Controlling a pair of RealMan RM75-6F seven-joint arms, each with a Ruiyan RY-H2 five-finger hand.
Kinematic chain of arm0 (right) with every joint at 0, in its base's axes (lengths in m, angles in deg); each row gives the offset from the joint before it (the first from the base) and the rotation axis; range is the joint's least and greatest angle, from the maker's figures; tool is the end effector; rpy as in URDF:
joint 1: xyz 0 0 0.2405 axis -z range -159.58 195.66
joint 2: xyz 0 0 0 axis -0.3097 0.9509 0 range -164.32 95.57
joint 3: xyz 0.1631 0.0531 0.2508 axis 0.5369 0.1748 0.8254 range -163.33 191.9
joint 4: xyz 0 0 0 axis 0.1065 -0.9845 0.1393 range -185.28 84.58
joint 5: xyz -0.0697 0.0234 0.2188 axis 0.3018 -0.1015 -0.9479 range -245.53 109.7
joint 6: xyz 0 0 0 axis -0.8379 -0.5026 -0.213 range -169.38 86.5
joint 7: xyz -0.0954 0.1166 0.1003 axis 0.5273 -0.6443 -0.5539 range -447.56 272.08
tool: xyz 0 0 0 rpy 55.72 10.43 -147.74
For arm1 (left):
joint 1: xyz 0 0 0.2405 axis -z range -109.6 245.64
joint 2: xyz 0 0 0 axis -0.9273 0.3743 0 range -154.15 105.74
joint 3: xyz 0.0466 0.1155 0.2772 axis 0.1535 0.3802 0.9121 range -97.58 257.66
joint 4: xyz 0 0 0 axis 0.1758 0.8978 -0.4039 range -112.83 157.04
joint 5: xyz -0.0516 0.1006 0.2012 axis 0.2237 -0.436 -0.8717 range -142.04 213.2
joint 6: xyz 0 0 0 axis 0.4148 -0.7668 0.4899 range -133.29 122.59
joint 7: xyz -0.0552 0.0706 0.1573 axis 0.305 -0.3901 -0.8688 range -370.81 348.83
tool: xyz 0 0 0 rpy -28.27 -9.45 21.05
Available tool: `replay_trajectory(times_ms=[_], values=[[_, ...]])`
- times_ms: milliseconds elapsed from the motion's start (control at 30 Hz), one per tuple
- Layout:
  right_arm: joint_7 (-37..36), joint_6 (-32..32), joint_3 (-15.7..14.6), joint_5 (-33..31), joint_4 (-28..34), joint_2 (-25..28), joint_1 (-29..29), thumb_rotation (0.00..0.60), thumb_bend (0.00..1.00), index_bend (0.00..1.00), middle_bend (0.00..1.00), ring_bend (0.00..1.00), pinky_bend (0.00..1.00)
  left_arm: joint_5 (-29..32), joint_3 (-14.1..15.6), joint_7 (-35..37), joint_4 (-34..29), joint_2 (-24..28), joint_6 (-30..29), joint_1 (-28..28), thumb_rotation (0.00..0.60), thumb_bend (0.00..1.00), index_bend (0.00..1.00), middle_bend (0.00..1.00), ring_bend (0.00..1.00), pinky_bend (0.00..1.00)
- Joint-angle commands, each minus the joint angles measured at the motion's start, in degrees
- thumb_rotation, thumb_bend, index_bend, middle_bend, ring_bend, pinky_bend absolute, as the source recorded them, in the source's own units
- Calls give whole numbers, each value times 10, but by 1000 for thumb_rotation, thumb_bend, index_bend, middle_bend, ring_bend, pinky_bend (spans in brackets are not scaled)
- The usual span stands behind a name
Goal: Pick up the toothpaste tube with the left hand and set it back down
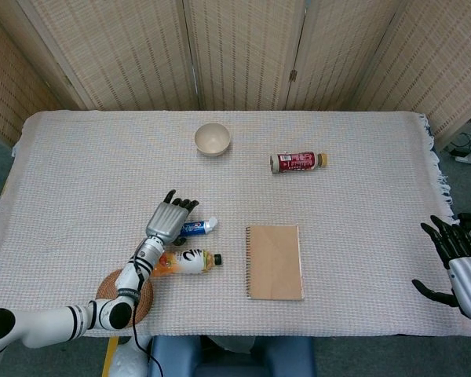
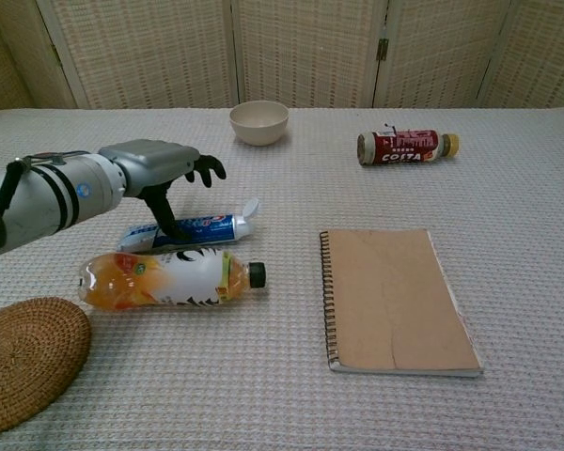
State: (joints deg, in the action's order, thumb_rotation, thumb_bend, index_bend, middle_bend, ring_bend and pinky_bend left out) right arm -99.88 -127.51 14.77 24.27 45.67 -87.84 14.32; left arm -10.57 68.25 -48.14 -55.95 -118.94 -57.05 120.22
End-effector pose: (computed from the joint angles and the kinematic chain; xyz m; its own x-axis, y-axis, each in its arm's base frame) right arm -0.3482 -0.2055 0.2096 0.3204 -0.0463 0.9462 -0.9449 -0.0871 0.3157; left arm -0.1432 0.4532 -0.0851 0.6010 0.2650 0.7540 0.7881 -0.3533 -0.5041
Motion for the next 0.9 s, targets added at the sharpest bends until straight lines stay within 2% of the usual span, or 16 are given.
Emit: replay_trajectory(times_ms=[33, 233, 633, 767, 900], values=[[-2, -1, 1, -3, -1, 0, 1, 600, 258, 0, 0, 0, 0, 14, 5, -4, 19, -12, 7, 7, 600, 250, 181, 239, 224, 51], [-3, 2, 0, -4, -4, -1, 1, 600, 256, 0, 0, 0, 0, 26, 15, -13, 45, -22, 13, 13, 600, 246, 183, 238, 226, 52], [-1, 5, 2, -10, -2, -2, 0, 600, 258, 0, 0, 0, 0, 34, 15, -4, 102, -22, 13, 11, 600, 245, 218, 238, 246, 57], [0, 5, 3, -11, -3, -3, 1, 600, 257, 0, 0, 0, 0, 23, 13, 17, 114, -20, 14, 6, 600, 246, 265, 245, 263, 60], [0, 8, 3, -13, -3, -4, 0, 600, 257, 0, 0, 0, 0, -11, 16, 56, 111, -10, 27, 0, 600, 264, 383, 280, 285, 60]])
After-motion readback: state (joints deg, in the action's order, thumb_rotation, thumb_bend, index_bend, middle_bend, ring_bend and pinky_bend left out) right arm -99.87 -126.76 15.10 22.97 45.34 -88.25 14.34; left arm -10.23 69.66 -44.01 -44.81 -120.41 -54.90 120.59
